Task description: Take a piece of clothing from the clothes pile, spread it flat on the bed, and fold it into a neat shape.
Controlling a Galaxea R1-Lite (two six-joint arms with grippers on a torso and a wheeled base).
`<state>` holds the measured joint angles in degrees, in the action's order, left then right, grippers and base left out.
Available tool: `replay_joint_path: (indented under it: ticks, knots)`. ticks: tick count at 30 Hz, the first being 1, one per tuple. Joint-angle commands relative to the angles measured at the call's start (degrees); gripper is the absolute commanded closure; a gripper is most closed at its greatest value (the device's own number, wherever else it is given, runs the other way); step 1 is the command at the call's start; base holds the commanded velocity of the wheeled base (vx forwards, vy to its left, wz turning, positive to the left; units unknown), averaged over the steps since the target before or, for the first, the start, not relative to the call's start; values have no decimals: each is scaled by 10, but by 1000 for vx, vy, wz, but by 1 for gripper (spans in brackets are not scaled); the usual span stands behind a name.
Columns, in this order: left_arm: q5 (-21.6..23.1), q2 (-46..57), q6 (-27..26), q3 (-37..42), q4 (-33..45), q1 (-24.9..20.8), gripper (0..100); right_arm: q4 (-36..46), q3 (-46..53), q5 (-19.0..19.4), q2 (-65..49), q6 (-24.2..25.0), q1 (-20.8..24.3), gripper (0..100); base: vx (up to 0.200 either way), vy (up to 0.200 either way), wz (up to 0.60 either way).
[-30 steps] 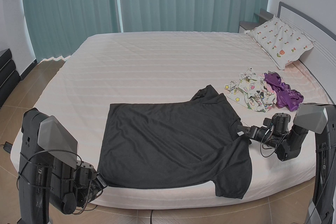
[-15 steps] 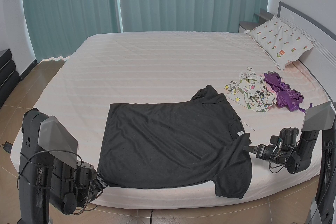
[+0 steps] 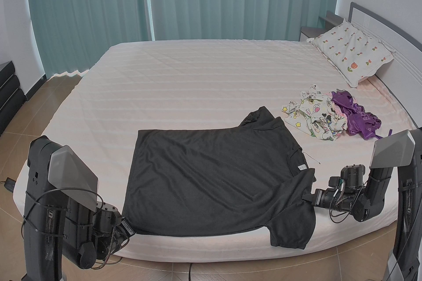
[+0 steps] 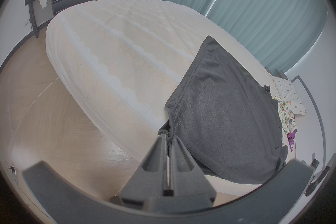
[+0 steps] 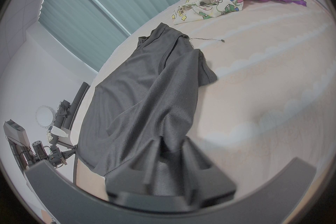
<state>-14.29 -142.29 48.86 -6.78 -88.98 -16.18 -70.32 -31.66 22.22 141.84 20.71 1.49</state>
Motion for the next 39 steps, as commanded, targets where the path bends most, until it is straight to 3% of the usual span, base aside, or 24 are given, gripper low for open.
replay_joint_path:
  ticks: [1,13,14,25,31,39]
  knots:
    - [0,-1,0,0,-8,0,100,11,-56,-10,25,1,1,100,0,0,0]
    - [-1,-2,0,0,-8,0,100,17,-133,-23,21,2,-12,100,0,0,0]
    - [-1,-2,0,0,-8,-1,100,18,-130,-23,27,-1,-7,0,0,0,0]
    - [-1,-2,0,0,-8,0,100,8,-49,-22,-43,19,-30,0,0,0,0]
    - [-1,-2,0,0,-8,0,100,-18,106,-26,-107,97,-4,0,0,0,0]
    - [-1,-2,0,0,-8,-1,100,-105,208,-100,-67,115,64,0,0,0,0]
